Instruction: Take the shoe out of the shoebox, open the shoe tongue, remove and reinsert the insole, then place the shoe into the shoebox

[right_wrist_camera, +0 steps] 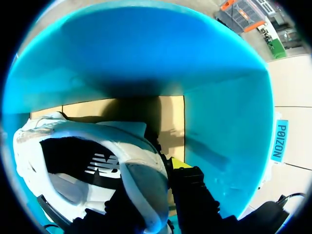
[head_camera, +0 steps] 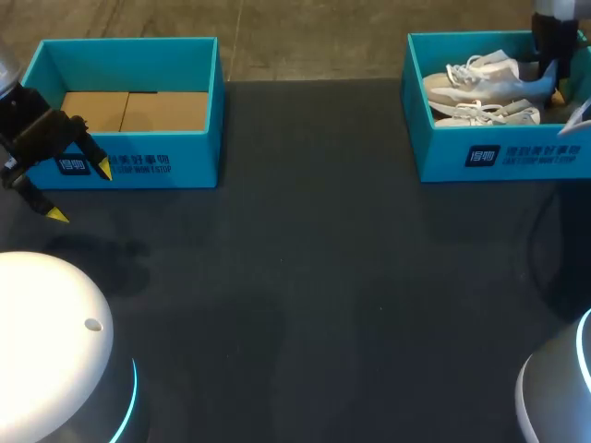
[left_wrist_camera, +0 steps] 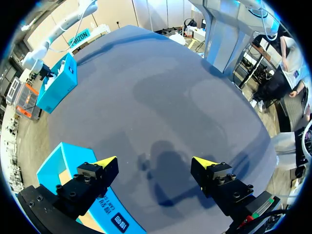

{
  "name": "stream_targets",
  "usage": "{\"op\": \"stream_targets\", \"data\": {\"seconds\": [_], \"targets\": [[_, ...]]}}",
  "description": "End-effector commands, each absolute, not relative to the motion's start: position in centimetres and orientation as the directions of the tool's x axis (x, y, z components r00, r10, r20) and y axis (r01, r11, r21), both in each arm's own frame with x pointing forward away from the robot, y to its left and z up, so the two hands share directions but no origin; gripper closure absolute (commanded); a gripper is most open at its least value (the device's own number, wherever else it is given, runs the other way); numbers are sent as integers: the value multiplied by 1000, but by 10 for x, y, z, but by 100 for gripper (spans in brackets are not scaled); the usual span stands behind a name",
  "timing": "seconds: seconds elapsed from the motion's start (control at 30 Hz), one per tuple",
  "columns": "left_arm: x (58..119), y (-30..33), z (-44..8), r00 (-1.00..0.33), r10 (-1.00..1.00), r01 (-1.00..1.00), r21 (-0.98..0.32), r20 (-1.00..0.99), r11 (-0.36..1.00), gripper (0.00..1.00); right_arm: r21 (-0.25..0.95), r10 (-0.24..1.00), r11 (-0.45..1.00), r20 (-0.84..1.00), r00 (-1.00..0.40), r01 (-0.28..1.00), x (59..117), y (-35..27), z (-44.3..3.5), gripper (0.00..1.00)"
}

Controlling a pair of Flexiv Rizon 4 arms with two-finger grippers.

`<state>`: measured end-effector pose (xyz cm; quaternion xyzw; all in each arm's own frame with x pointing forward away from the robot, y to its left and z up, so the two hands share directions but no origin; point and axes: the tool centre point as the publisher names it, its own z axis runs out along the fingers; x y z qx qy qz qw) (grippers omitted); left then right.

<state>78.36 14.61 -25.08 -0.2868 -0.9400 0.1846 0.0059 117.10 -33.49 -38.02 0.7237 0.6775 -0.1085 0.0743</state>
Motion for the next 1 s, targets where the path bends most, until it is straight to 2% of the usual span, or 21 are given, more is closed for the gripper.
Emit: {"op": "stream_targets", "data": {"seconds": [0.03, 0.07, 0.37, 0.43, 0.57, 0.63, 0.8, 1.0], "targets": [[783, 146, -250, -836, 541, 537, -347, -93, 769, 0, -137, 966, -96, -251, 59, 986, 1179, -337, -386, 62], [783, 146, -250, -836, 541, 537, -347, -93, 769, 0, -137, 966, -98, -250, 61, 986, 1178, -336, -385, 57], [783, 146, -250, -836, 541, 537, -347, -93, 769, 0, -128, 965, -111, -250, 76, 986, 1172, -335, -374, 40], [783, 146, -250, -836, 541, 537, -347, -93, 769, 0, -125, 965, -115, -249, 81, 985, 1171, -335, -371, 29], [783, 146, -250, -836, 541, 537, -347, -93, 769, 0, -125, 966, -119, -243, 86, 985, 1170, -332, -365, 21], [783, 146, -250, -836, 541, 537, -347, -93, 769, 0, -129, 968, -123, -234, 90, 984, 1169, -331, -361, 9], [783, 146, -250, -836, 541, 537, -347, -93, 769, 0, -129, 974, -121, -205, 93, 984, 1165, -326, -345, 0], [783, 146, -250, -836, 541, 537, -347, -93, 769, 0, -129, 981, -104, -179, 80, 986, 1162, -319, -321, 0]]}}
